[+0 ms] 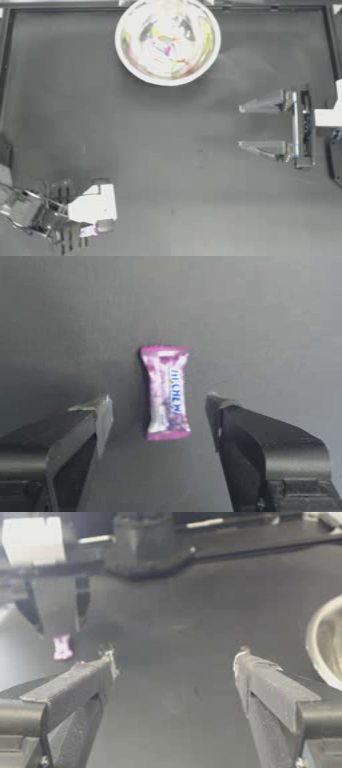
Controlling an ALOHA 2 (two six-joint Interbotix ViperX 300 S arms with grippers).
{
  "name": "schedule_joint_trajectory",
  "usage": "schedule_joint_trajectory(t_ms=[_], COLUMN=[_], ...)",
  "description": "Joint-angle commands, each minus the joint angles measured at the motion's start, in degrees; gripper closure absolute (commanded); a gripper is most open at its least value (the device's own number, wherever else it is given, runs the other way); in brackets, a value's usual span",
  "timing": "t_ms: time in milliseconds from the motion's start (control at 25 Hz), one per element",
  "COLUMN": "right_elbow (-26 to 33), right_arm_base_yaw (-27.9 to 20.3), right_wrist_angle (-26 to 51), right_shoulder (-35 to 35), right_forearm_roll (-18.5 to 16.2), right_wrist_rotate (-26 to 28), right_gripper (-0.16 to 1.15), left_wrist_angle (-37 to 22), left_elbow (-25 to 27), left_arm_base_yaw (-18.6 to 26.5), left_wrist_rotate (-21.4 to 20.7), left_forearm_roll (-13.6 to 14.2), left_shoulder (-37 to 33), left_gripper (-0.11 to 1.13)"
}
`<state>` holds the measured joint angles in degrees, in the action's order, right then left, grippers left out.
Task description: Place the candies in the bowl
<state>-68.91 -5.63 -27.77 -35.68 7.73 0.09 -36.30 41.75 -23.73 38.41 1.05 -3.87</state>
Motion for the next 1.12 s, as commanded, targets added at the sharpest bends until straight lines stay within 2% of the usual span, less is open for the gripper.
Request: schedule_joint_trajectory(t_ms=[40, 320, 560, 800, 920, 1120], right_elbow=[0.7, 0.7, 0.7, 0.7, 0.7, 0.7], right_arm_base_yaw=[-0.09, -0.09, -0.09, -0.09, -0.09, -0.09], right_wrist_angle=[-0.44, -0.53, -1.23, -1.23, -1.32, -1.49], right_shoulder=[-0.18, -0.18, -0.18, -0.18, -0.18, -0.18], right_forearm_roll=[-0.09, -0.35, -0.88, -1.05, -1.05, -1.05], right_wrist_rotate=[-0.18, 0.0, 0.09, 0.09, 0.09, 0.0], right_gripper=[-0.02, -0.02, -0.02, -0.02, -0.02, -0.02], left_wrist_angle=[0.0, -0.18, -0.26, -0.18, -0.18, -0.18], left_elbow=[-1.85, -2.46, -2.29, -2.64, -2.55, -3.08], left_arm_base_yaw=[-0.7, -1.32, -1.49, -2.02, -2.2, -3.52], left_wrist_rotate=[0.88, 2.46, 4.57, 5.19, 6.15, 6.33], left_forearm_roll=[0.97, 2.02, 4.04, 3.87, 3.52, 4.04], left_shoulder=[0.79, 3.6, 4.92, 6.24, 6.33, 6.15], left_gripper=[0.12, 0.13, 0.13, 0.15, 0.26, 0.73])
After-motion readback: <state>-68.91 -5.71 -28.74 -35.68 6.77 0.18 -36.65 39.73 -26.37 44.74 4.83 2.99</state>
